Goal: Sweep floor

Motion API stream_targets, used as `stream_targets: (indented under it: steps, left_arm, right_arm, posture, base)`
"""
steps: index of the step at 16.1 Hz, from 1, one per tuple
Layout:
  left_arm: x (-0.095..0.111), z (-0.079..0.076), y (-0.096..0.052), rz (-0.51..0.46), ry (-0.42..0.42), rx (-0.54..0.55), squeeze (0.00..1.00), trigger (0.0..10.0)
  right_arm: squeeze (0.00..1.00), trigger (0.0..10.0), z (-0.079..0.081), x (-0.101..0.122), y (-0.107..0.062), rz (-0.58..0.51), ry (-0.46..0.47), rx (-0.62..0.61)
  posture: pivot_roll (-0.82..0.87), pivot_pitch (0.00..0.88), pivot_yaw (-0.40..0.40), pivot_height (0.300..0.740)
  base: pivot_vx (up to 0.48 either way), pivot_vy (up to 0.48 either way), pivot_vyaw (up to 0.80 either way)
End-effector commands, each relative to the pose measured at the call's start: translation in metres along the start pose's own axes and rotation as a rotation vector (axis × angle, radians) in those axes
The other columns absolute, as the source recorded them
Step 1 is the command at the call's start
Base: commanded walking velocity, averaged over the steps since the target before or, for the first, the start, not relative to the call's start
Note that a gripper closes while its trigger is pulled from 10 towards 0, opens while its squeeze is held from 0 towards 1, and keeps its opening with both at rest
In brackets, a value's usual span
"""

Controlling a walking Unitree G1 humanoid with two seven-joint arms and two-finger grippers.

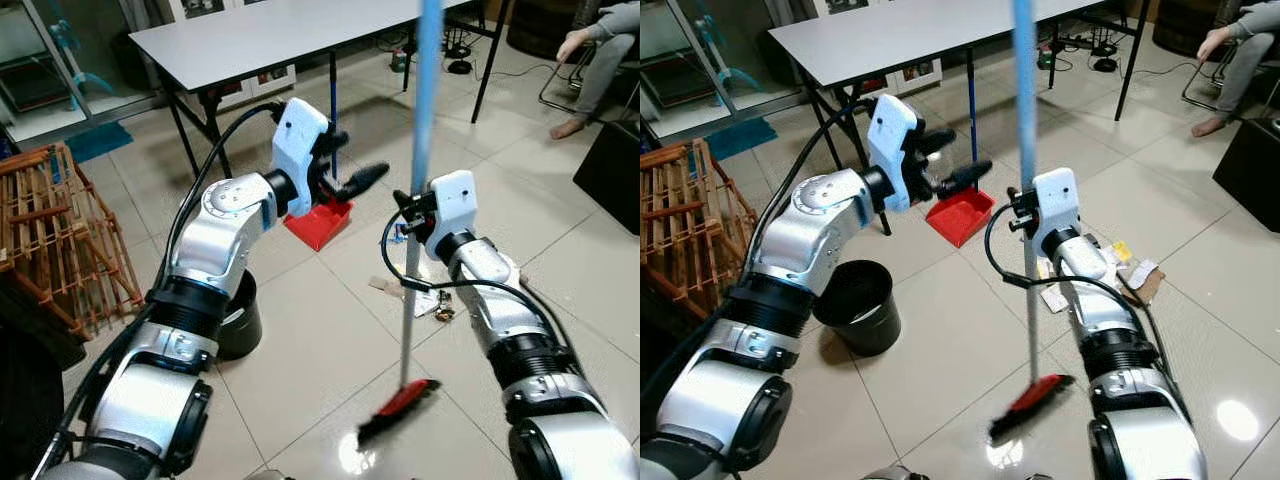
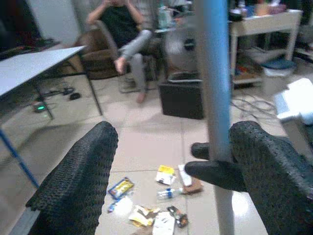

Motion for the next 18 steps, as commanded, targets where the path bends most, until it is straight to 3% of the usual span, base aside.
stream_targets:
  steps: [1, 6, 18]
  left_arm:
    - [-0.003, 0.01, -0.004, 0.005, -0.016, 0.064, 0.0, 10.0]
    - [-0.001, -0.003, -0.004, -0.018, -0.033, 0.017, 0.0, 10.0]
    - [0.001, -0.001, -0.005, -0.029, -0.046, 0.008, 0.0, 10.0]
  right_arm:
    - [0.0, 10.0, 0.002, 0.028, 0.008, -0.094, -0.021, -0.009]
    - [0.0, 10.0, 0.007, 0.037, 0.013, -0.141, 0.025, -0.038]
    - [0.0, 10.0, 0.043, 0.061, 0.01, -0.23, 0.103, 0.042]
  posture:
    - [-0.06, 0.0, 0.103, 0.74]
    - [-0.06, 0.0, 0.098, 0.74]
    - [-0.07, 0.003, 0.089, 0.74]
  base:
    - [0.0, 0.0, 0.0]
    - [0.0, 0.0, 0.0]
    - [0.0, 0.0, 0.0]
Point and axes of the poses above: a point about 5 cm out from each wrist's last joint towards the gripper, its own y axis pointing out of the wrist towards the gripper, its own x axis along the axis of the wrist's last joint, z = x × y, the point moved 5 cm from there along y, pointing out of the wrist towards the gripper, and after that the axes turned 4 degrees about y, right-handed, at the moved point
